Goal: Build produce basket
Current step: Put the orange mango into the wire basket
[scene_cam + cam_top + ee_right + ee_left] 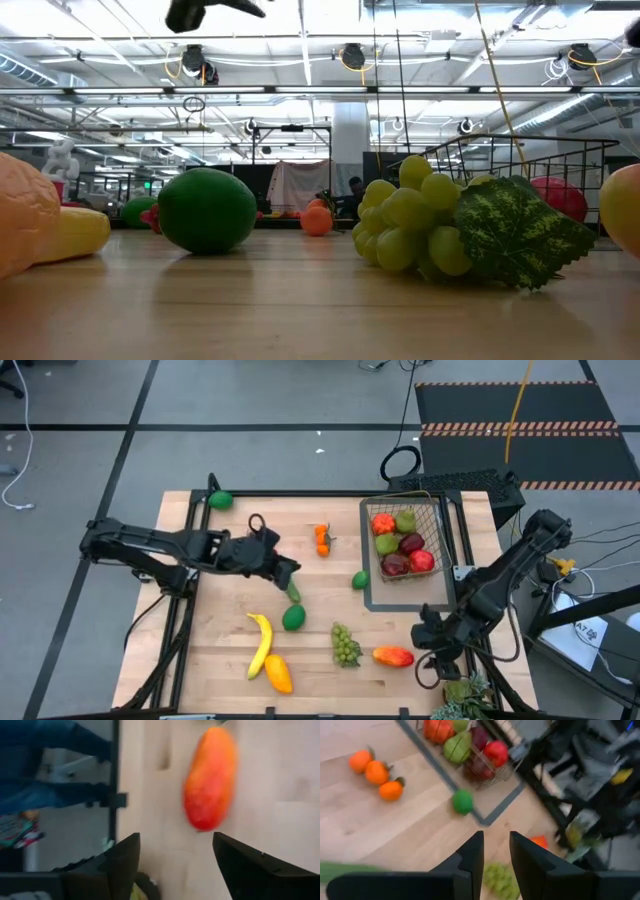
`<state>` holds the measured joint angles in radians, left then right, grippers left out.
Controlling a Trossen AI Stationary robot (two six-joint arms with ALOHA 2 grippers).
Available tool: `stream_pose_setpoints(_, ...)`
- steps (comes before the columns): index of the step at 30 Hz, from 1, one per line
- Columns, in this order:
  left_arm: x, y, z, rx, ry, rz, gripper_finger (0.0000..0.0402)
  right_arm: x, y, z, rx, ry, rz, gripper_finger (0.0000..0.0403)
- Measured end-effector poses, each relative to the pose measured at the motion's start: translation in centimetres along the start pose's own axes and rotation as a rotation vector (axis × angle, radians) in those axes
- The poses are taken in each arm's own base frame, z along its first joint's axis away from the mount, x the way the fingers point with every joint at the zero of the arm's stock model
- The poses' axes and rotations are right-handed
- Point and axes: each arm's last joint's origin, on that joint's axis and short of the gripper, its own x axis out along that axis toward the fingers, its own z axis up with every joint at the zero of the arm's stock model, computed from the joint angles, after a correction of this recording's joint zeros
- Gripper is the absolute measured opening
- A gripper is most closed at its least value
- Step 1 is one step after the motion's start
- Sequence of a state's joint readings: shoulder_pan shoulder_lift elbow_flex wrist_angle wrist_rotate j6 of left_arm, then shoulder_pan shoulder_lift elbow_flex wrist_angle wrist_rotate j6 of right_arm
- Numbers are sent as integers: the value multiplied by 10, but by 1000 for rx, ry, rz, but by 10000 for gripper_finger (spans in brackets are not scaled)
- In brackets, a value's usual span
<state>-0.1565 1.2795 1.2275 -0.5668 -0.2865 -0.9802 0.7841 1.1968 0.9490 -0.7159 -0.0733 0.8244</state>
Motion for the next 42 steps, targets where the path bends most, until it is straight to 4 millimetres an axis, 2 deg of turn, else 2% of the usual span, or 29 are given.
stream_pose_setpoints(7,31,-16,-6,-72,-53,-73,93,24,-3,-12,-103,-51,86,305)
stream_pose_setpoints(12,39,-33,-12,-86,-89,-182,93,29,-9,-15,-162,-73,14,328)
stream_pose_setpoints(16,34,-46,-24,-59,-99,-237,93,30,-14,-15,-230,-118,-96,334)
stream_pose_setpoints(19,29,-48,-35,-23,-96,-211,93,34,-16,-12,-255,-154,-161,334)
stream_pose_setpoints(24,26,-48,-47,-4,-63,-165,93,53,-13,-8,-285,-192,-147,334)
stream_pose_setpoints(27,26,-48,-50,-8,-50,-158,93,67,-15,-8,-281,-213,-131,334)
stream_pose_setpoints(32,24,-49,-52,-1,-80,-143,93,84,-24,-10,-226,-172,-213,334)
stream_pose_setpoints(37,25,-47,-52,19,-74,-123,93,101,-26,-9,-217,-128,-214,334)
stream_pose_setpoints(42,25,-44,-54,38,-62,-99,93,104,-31,-6,-173,-128,-232,327)
